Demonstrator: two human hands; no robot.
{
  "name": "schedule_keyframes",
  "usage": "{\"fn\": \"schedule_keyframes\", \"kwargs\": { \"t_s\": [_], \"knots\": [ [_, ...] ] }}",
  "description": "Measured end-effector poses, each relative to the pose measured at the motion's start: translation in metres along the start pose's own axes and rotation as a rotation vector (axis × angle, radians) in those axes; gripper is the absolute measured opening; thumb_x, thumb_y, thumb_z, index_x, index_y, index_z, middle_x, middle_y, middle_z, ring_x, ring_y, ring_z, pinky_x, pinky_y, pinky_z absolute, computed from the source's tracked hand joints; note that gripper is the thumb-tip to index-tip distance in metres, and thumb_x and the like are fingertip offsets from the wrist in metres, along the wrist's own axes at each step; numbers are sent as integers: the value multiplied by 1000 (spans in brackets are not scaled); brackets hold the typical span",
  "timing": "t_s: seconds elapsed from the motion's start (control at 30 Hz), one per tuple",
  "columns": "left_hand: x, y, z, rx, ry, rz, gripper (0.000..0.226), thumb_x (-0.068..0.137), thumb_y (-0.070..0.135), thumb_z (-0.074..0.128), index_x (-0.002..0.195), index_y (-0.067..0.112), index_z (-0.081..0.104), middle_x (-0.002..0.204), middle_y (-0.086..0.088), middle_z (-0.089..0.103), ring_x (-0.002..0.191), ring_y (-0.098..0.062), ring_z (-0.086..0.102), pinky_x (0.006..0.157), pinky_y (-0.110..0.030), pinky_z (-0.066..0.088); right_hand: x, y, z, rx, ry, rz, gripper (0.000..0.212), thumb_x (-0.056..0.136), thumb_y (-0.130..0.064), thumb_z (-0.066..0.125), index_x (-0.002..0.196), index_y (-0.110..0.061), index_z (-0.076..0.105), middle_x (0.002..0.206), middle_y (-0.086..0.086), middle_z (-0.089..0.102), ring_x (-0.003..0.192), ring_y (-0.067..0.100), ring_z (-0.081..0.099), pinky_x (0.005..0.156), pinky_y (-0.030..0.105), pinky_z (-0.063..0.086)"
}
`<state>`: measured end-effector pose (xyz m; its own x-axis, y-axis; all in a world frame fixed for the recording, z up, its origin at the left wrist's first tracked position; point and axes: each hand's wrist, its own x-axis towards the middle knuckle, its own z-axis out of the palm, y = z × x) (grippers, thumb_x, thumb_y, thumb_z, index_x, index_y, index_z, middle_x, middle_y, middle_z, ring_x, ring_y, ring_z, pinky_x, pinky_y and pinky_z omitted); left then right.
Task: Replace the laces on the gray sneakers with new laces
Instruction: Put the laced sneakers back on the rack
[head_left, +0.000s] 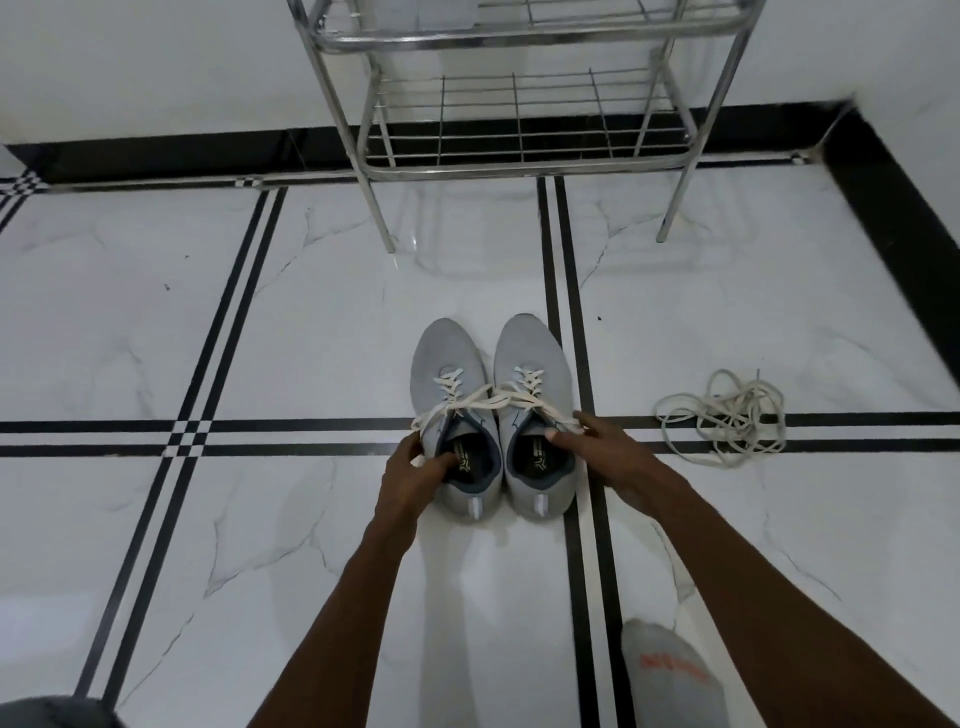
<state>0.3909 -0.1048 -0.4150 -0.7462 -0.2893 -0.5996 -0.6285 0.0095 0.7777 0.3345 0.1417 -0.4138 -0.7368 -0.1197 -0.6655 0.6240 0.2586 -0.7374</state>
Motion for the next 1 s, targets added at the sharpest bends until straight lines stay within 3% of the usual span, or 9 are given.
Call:
{"fn": "schedule_keyframes", "kwargs": {
  "t_s": [0.13,0.27,0.33,0.37,0.43,0.53,0.7,0.9,1.0],
  "knots": [
    [-1,0,4,-61,11,-3,36,90,7,67,116,31,62,110,10,68,100,-13,63,70,-29,50,2,22,4,67,54,-40,77,83,-15,77,150,-31,41,141,1,56,120,19,59,96,43,55],
    [2,18,3,-119,30,57,41,89,11,70,124,31,67,115,9,72,102,-8,66,82,-31,53,1,5,6,178,71,-157,62,88,-9,69,142,-34,51,125,-3,67,108,13,65,82,30,55],
    [1,41,1,-134,42,128,42,90,9,69,124,34,67,101,16,76,90,-2,70,76,-27,55,-2,-13,4,212,77,-228,57,89,-6,67,136,-37,56,119,-5,70,100,10,68,73,24,53],
    [-1,51,0,-139,34,171,43,91,8,67,123,36,66,94,19,77,85,0,71,69,-23,56,-3,-21,3,224,85,-264,57,89,-5,66,135,-38,57,119,-5,71,100,10,69,74,25,54],
    [-3,76,-4,-172,12,265,48,90,8,68,128,38,65,101,14,77,97,-6,72,67,-19,56,-9,-44,1,248,92,-360,60,85,-8,68,136,-38,57,121,-5,71,108,14,68,85,34,57],
    [-10,110,-13,-209,10,377,55,88,16,73,133,45,61,122,4,73,117,-19,66,89,-35,58,-20,-78,0,275,115,-472,65,82,-8,66,139,-37,55,121,-7,71,114,16,67,98,42,54],
    [-23,153,-22,-246,0,541,61,81,27,75,136,47,58,131,11,67,125,-18,61,103,-48,53,-34,-121,-1,309,140,-593,68,82,-8,64,140,-41,53,127,-9,68,118,18,64,103,52,51],
    [-32,204,-13,-286,-56,619,63,75,34,76,135,45,60,132,8,68,125,-20,61,101,-49,54,-54,-161,-24,323,189,-684,63,87,-6,62,137,-43,56,128,-9,68,121,20,63,102,54,51],
    [-31,229,4,-291,-93,630,56,83,25,77,134,44,62,126,6,71,119,-19,65,95,-43,57,-62,-181,-45,305,233,-686,56,91,-6,61,131,-46,59,123,-9,70,117,19,65,98,50,54]
  ]
}}
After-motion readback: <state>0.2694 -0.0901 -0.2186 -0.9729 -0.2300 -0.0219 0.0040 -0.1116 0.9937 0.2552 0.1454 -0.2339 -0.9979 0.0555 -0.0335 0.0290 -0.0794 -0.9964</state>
